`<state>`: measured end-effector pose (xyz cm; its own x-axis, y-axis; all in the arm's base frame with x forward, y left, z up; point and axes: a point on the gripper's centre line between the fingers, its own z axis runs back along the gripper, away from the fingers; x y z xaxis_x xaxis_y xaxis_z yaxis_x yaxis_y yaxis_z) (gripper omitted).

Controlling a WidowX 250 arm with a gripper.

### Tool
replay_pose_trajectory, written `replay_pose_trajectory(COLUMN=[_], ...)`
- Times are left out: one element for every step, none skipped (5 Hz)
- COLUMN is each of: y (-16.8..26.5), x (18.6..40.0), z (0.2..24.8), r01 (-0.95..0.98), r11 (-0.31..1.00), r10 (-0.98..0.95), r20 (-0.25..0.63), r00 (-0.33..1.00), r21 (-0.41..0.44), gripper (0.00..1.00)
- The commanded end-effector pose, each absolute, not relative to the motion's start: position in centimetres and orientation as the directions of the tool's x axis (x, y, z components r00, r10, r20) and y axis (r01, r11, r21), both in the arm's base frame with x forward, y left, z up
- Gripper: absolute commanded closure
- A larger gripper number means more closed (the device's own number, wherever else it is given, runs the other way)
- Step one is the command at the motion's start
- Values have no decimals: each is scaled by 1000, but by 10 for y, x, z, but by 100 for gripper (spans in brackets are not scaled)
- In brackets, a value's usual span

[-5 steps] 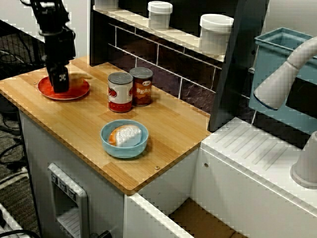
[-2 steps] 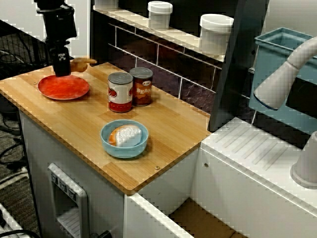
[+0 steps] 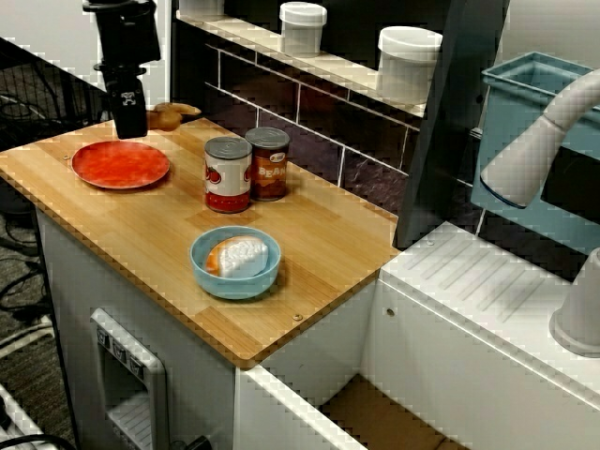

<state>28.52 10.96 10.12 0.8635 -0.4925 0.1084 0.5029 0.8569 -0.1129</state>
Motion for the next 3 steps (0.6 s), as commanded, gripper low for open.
replay_pose_trajectory(y=[73, 57, 47], x=[275, 267, 263], z=[119, 112, 110], r01=[576, 607, 626], r11=[816, 794, 779], r10=[-570, -602, -622], r20=[115, 98, 93], r00=[814, 792, 778], r21=[-37, -25, -26], gripper=[100, 100, 100])
